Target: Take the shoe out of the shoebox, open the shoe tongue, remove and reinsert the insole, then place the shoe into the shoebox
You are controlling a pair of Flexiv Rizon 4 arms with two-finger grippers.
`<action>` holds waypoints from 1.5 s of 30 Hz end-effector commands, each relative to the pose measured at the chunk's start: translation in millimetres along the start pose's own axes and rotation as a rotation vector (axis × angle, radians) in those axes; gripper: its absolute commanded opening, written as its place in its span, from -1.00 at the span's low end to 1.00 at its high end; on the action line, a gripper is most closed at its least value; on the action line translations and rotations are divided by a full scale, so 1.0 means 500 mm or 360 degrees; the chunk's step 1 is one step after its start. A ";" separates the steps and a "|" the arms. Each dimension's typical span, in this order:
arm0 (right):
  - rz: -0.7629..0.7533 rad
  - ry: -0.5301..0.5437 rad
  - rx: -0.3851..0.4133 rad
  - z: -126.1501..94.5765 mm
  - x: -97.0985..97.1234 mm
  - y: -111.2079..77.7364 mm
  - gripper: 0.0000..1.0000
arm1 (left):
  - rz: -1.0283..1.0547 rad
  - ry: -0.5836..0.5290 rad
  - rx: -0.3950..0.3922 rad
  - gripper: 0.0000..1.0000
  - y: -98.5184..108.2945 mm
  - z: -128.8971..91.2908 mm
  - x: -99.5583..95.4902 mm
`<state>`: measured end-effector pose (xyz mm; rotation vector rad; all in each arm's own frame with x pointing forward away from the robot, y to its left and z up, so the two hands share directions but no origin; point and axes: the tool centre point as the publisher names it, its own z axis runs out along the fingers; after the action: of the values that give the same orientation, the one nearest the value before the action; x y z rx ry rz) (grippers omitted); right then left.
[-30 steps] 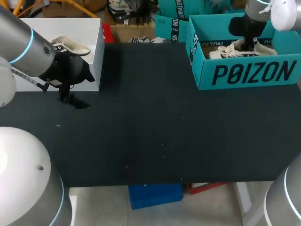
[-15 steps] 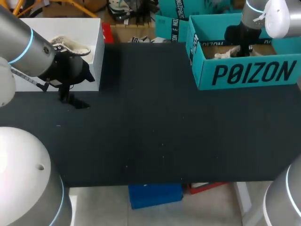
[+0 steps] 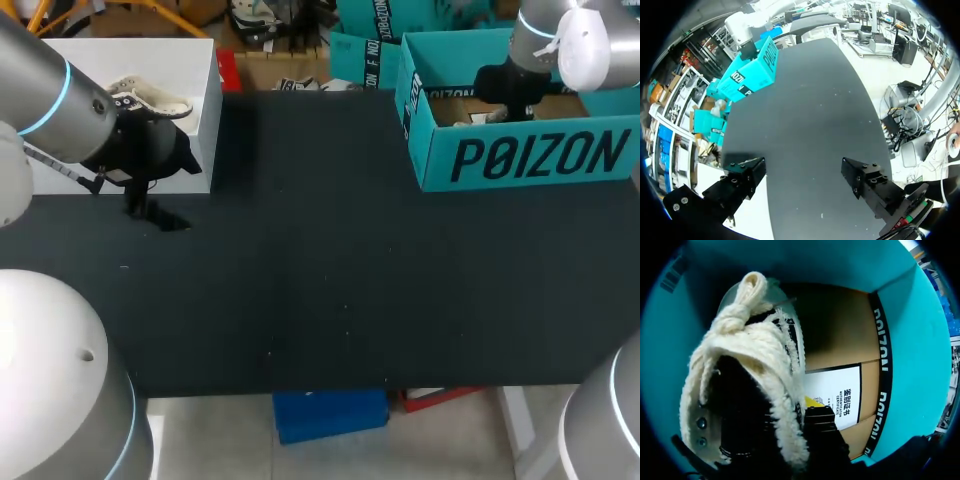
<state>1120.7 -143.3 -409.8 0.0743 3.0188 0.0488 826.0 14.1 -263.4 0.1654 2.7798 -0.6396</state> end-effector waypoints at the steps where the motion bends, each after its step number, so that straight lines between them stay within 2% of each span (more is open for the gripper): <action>1: 0.0012 0.0018 -0.0010 0.017 -0.011 0.003 -1.00 | 0.0003 -0.0009 0.0003 1.00 0.002 0.001 0.003; 6: 0.0033 0.0041 0.0005 0.038 -0.009 0.002 -1.00 | 0.0003 -0.0009 0.0003 1.00 0.002 0.001 0.003; 14: 0.0065 0.0027 0.0032 0.037 -0.023 0.001 -1.00 | 0.0003 -0.0009 0.0003 1.00 0.002 0.001 0.003; 15: 0.0083 0.0029 0.0046 0.035 -0.024 0.000 -0.35 | 0.0003 -0.0009 0.0003 1.00 0.002 0.001 0.003; 16: 0.0109 0.0036 0.0058 0.033 -0.026 -0.001 1.00 | 0.0003 -0.0009 0.0003 1.00 0.002 0.001 0.003; 22: 0.0099 0.0032 0.0055 0.010 -0.026 -0.004 1.00 | 0.0003 -0.0009 0.0003 1.00 0.002 0.001 0.003; 30: 0.0110 0.0012 0.0054 -0.046 -0.031 -0.012 1.00 | 0.0003 -0.0009 0.0003 1.00 0.002 0.001 0.003; 38: 0.0210 -0.0104 -0.0030 -0.138 -0.045 -0.015 1.00 | 0.0003 -0.0009 0.0003 1.00 0.002 0.001 0.003; 45: 0.0291 -0.0230 -0.0040 -0.218 -0.046 0.015 1.00 | 0.0003 -0.0009 0.0003 1.00 0.002 0.001 0.003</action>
<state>1149.8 -144.9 -321.3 0.3273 2.9002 0.1224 825.9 14.1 -263.3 0.1654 2.7797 -0.6396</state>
